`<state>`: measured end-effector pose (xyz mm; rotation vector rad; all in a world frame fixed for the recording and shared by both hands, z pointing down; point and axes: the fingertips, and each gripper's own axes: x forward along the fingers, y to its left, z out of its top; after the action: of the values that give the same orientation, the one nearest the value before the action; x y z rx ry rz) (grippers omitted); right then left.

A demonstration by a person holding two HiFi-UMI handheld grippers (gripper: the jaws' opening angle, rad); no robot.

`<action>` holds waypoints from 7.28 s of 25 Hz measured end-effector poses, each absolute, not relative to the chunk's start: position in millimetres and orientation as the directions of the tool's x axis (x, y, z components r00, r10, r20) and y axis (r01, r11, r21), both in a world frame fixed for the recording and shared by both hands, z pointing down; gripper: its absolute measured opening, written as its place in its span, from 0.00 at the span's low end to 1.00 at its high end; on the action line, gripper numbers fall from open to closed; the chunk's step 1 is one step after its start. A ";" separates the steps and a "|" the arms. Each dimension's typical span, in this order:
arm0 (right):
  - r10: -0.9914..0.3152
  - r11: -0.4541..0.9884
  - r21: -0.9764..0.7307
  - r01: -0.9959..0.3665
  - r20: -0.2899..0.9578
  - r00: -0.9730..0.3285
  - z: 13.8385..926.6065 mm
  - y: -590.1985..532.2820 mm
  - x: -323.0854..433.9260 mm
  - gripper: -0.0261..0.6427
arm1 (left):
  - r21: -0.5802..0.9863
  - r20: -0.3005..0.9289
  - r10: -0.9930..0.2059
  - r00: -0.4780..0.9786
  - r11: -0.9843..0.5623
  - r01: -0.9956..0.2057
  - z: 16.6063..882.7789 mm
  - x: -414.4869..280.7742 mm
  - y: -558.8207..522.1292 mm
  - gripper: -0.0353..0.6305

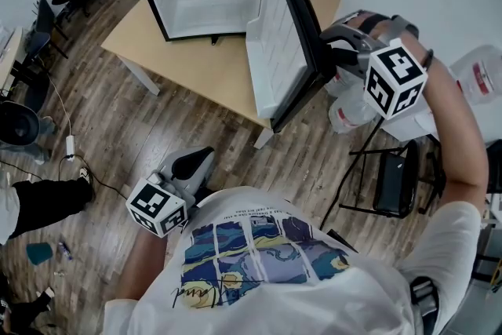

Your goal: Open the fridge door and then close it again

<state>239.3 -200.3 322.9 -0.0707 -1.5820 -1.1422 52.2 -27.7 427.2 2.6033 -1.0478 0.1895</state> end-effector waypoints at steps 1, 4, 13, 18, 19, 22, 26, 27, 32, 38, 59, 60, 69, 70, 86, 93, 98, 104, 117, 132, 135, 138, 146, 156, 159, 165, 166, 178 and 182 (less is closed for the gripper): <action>-0.503 0.528 0.617 0.583 0.781 -0.371 322.9 -200.3 239.1 0.15 | 0.251 0.242 -0.650 0.720 -0.675 -0.694 427.3 52.0 -27.5 0.08; -0.505 0.528 0.618 0.583 0.780 -0.369 323.0 -199.0 239.0 0.15 | 0.250 0.242 -0.651 0.719 -0.674 -0.695 427.8 51.2 -25.9 0.08; -0.506 0.529 0.618 0.581 0.780 -0.369 322.9 -200.5 239.7 0.15 | 0.253 0.244 -0.649 0.720 -0.674 -0.694 428.2 52.6 -27.7 0.08; -0.507 0.528 0.618 0.582 0.779 -0.368 322.6 -198.9 239.1 0.15 | 0.255 0.245 -0.647 0.723 -0.676 -0.691 429.4 53.4 -26.3 0.08; -0.507 0.529 0.618 0.582 0.780 -0.367 322.5 -198.9 239.1 0.15 | 0.256 0.244 -0.646 0.723 -0.676 -0.691 429.2 53.3 -26.5 0.08; -0.506 0.530 0.617 0.582 0.781 -0.367 322.1 -199.9 239.1 0.15 | 0.256 0.244 -0.647 0.723 -0.676 -0.691 428.7 53.2 -28.0 0.08; -0.504 0.533 0.616 0.579 0.782 -0.368 321.9 -199.6 239.2 0.15 | 0.258 0.245 -0.648 0.721 -0.674 -0.693 429.1 53.0 -27.9 0.08; -0.503 0.536 0.617 0.577 0.782 -0.368 321.4 -199.1 238.8 0.15 | 0.258 0.245 -0.648 0.721 -0.673 -0.693 429.4 52.6 -27.7 0.08; -0.502 0.535 0.618 0.576 0.781 -0.372 321.2 -198.6 237.2 0.15 | 0.263 0.247 -0.648 0.721 -0.671 -0.693 430.2 52.1 -27.1 0.08; -0.502 0.534 0.620 0.575 0.780 -0.374 321.0 -197.3 232.7 0.15 | 0.268 0.246 -0.645 0.723 -0.672 -0.690 431.2 51.4 -27.4 0.08; -0.462 0.540 0.606 0.584 0.794 -0.396 318.7 -187.0 182.6 0.15 | 0.296 0.219 -0.647 0.731 -0.670 -0.681 436.0 42.2 -36.9 0.08; -0.460 0.539 0.605 0.586 0.794 -0.397 319.2 -186.9 179.5 0.15 | 0.296 0.218 -0.645 0.732 -0.672 -0.679 436.4 42.4 -37.7 0.08; -0.428 0.534 0.596 0.600 0.802 -0.416 320.8 -189.9 137.0 0.14 | 0.289 0.206 -0.643 0.738 -0.680 -0.674 432.6 23.4 -55.1 0.08; -0.422 0.535 0.593 0.602 0.804 -0.418 321.4 -190.2 132.8 0.14 | 0.288 0.206 -0.643 0.738 -0.681 -0.673 432.7 21.3 -56.8 0.08; -0.336 0.577 0.547 0.606 0.836 -0.434 319.9 -205.1 62.6 0.11 | 0.275 0.194 -0.653 0.732 -0.680 -0.680 431.0 -29.5 -100.0 0.08; -0.309 0.601 0.531 0.597 0.844 -0.439 318.8 -220.5 28.7 0.11 | 0.284 0.197 -0.637 0.745 -0.690 -0.665 425.6 -54.4 -118.0 0.08; -0.300 0.622 0.526 0.580 0.844 -0.444 319.6 -233.7 5.7 0.10 | 0.289 0.197 -0.621 0.759 -0.702 -0.650 420.9 -74.6 -130.6 0.08; -0.298 0.665 0.521 0.535 0.842 -0.449 319.4 -252.7 -23.5 0.10 | 0.299 0.205 -0.594 0.778 -0.719 -0.628 418.0 -99.8 -144.5 0.08; -0.312 0.745 0.514 0.426 0.832 -0.459 317.1 -303.1 -74.6 0.10 | 0.306 0.216 -0.549 0.807 -0.747 -0.590 422.5 -151.0 -175.6 0.08; -0.359 0.809 0.511 0.292 0.822 -0.442 317.5 -356.1 -113.1 0.10 | 0.326 0.205 -0.492 0.846 -0.781 -0.533 428.9 -196.3 -197.4 0.08; -0.375 0.816 0.515 0.261 0.816 -0.440 316.9 -367.4 -118.5 0.10 | 0.323 0.205 -0.485 0.850 -0.786 -0.527 430.0 -203.0 -200.3 0.08; -0.397 0.818 0.525 0.234 0.810 -0.432 315.2 -378.1 -121.8 0.10 | 0.320 0.199 -0.484 0.852 -0.790 -0.523 430.1 -207.7 -202.5 0.08; -0.413 0.832 0.526 0.176 0.799 -0.437 318.0 -402.2 -131.4 0.10 | 0.315 0.187 -0.480 0.857 -0.797 -0.515 430.3 -213.9 -204.1 0.08; -0.423 0.846 0.519 0.122 0.792 -0.441 318.4 -429.4 -138.0 0.10 | 0.326 0.187 -0.500 0.845 -0.780 -0.534 434.7 -223.6 -205.4 0.08; -0.430 0.847 0.521 0.102 0.786 -0.444 317.7 -439.7 -140.9 0.10 | 0.328 0.192 -0.508 0.840 -0.773 -0.543 436.2 -228.3 -206.5 0.08; -0.433 0.856 0.512 0.068 0.784 -0.446 317.6 -460.4 -144.0 0.10 | 0.335 0.194 -0.517 0.834 -0.764 -0.552 436.9 -232.2 -210.0 0.08; -0.435 0.857 0.511 0.060 0.782 -0.447 317.3 -463.6 -144.7 0.10 | 0.337 0.195 -0.518 0.833 -0.762 -0.553 437.4 -232.9 -209.8 0.08; -0.485 0.843 0.537 -0.017 0.746 -0.457 314.7 -474.0 -148.4 0.10 | 0.347 0.198 -0.527 0.826 -0.751 -0.562 441.4 -236.6 -202.6 0.08; -0.550 0.809 0.579 -0.104 0.683 -0.480 313.6 -475.0 -146.5 0.12 | 0.349 0.196 -0.513 0.836 -0.760 -0.548 442.2 -228.6 -195.2 0.08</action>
<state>-146.5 -475.0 313.6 0.4844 -2.0266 -0.5821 -228.6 -195.2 442.2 2.6196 -0.7914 0.1242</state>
